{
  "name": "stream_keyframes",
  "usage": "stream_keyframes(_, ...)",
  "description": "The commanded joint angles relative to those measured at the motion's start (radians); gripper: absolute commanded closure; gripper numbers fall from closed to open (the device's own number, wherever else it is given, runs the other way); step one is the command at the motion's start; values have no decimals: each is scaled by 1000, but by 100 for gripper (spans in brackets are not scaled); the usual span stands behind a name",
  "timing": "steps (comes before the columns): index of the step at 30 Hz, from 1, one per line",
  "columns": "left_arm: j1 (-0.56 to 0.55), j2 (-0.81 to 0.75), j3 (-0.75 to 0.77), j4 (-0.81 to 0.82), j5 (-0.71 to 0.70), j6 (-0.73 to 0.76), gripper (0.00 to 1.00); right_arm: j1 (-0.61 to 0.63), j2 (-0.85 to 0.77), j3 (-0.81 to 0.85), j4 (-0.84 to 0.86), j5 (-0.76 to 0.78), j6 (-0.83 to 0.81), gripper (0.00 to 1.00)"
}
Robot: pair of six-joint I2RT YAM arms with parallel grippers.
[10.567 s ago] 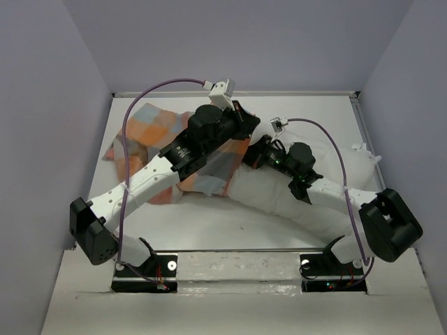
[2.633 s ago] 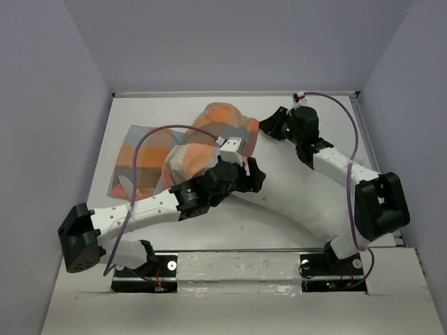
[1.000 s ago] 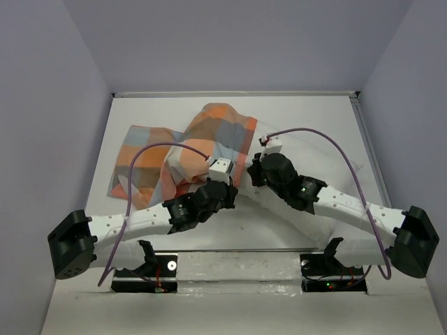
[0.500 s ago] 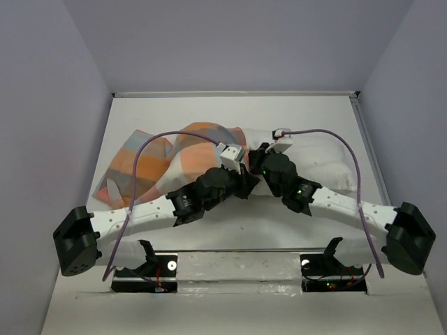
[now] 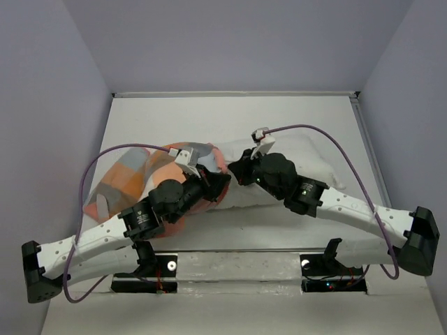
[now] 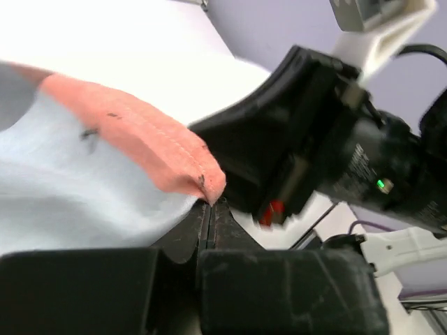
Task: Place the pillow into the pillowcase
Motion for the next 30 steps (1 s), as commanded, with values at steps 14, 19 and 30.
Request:
stream_keyframes(14,131,267,602,-264,-52,82,76,-280,147,307,-243,-750,114,100)
stream_keyframes(19,318,463,580,-132,180,114,44,-522,298,239,-97,-867,192,100)
stream_keyframes(30,324,646,886,-267,24,311,13,-722,399,632,-346,-615,-29,14)
